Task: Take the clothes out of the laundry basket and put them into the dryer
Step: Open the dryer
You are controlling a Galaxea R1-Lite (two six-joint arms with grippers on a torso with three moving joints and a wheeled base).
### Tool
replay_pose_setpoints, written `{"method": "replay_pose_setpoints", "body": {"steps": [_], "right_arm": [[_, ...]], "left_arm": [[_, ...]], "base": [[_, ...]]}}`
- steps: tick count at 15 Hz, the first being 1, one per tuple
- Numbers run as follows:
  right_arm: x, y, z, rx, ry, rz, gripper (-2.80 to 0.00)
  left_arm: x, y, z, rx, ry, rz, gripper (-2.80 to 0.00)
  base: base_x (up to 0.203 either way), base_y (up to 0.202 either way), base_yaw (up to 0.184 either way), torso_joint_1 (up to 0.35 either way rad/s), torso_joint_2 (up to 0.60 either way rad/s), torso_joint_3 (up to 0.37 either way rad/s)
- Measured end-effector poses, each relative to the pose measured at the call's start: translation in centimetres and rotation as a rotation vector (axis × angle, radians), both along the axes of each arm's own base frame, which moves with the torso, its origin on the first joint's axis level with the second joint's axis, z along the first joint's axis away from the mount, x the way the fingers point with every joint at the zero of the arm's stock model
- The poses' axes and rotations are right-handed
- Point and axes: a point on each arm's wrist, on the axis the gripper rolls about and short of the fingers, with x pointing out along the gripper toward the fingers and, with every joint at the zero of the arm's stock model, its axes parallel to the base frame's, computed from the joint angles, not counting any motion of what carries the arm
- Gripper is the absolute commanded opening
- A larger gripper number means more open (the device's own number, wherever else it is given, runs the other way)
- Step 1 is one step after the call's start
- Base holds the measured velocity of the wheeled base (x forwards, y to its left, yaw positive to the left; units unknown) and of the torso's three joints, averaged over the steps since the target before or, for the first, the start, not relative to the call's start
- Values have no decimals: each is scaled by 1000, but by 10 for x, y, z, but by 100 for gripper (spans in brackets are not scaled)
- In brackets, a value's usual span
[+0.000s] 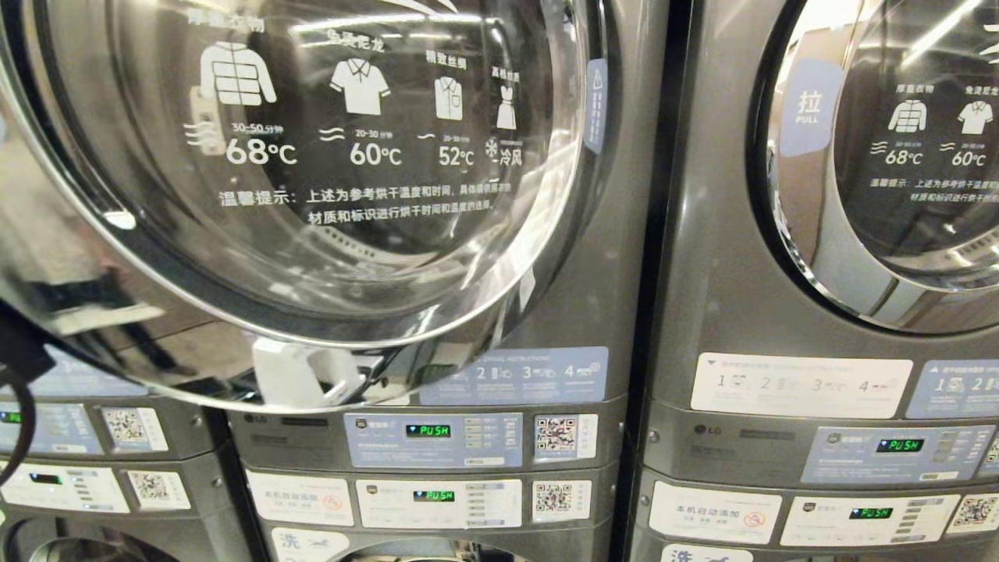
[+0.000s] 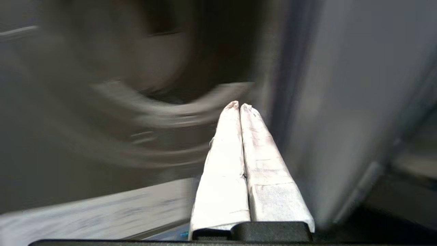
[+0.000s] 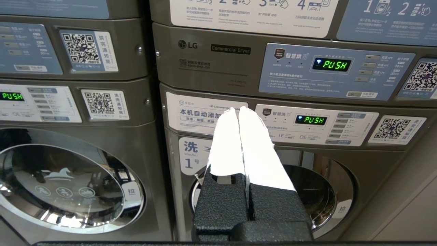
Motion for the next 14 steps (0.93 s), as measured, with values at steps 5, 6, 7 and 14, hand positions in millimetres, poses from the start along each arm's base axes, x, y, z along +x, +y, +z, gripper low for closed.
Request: {"method": "replay_pose_setpoints", "body": {"steps": [5, 6, 7, 14], "right_arm": [[0, 0, 0, 0, 0, 9, -280], [0, 0, 0, 0, -1, 11, -280], [0, 0, 0, 0, -1, 10, -280], [0, 0, 0, 0, -1, 5, -280]], "left_arm": [[-113, -16, 1, 21, -23, -93, -280], [-135, -17, -3, 24, -13, -107, -280], [-157, -17, -10, 26, 6, -118, -280], [-205, -14, -64, 127, 74, 112, -280]], "base": [[0, 0, 0, 0, 0, 0], [0, 0, 0, 0, 0, 0], [0, 0, 0, 0, 0, 0], [0, 0, 0, -1, 4, 0]]}}
